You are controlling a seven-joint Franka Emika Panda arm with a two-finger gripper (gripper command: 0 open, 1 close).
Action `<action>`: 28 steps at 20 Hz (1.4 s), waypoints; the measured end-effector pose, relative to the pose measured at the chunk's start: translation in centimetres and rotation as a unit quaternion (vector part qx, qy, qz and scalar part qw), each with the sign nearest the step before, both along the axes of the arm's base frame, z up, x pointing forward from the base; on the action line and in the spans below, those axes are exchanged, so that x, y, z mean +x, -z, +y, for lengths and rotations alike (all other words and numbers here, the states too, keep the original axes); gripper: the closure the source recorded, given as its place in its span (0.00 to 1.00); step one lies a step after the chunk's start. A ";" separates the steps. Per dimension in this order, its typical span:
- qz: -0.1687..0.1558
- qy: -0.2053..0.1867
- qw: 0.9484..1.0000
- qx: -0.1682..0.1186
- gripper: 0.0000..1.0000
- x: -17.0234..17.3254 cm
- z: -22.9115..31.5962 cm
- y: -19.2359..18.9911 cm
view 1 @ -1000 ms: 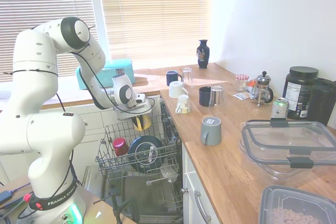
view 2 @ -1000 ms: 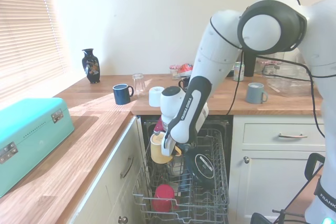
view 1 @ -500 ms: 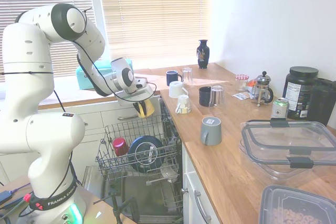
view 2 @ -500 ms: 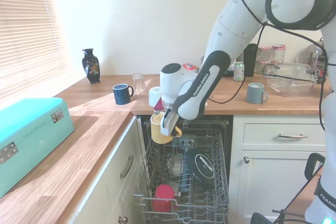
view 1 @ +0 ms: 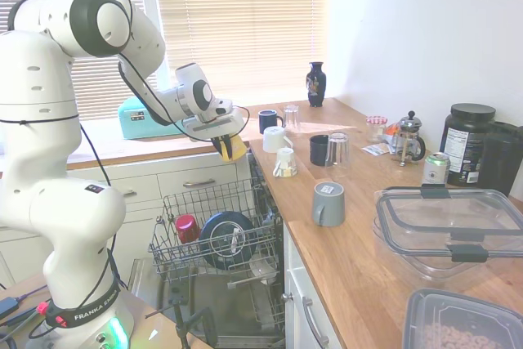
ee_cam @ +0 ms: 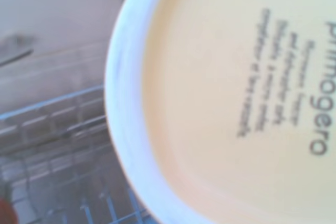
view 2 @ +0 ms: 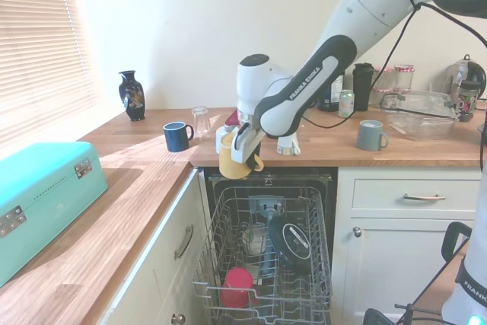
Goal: Transfer the yellow mug from the dishwasher to the counter
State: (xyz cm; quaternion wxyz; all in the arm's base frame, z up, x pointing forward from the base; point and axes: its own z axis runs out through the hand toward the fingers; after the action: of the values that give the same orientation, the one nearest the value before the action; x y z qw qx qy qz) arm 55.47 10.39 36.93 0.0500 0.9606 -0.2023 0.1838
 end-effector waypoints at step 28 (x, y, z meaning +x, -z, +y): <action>0.038 0.091 0.995 0.002 1.00 1.6 -10.0 2.1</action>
State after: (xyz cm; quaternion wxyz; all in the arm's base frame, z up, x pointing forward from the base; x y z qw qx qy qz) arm 57.04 0.39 34.86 0.0722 0.9447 -0.2869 0.1415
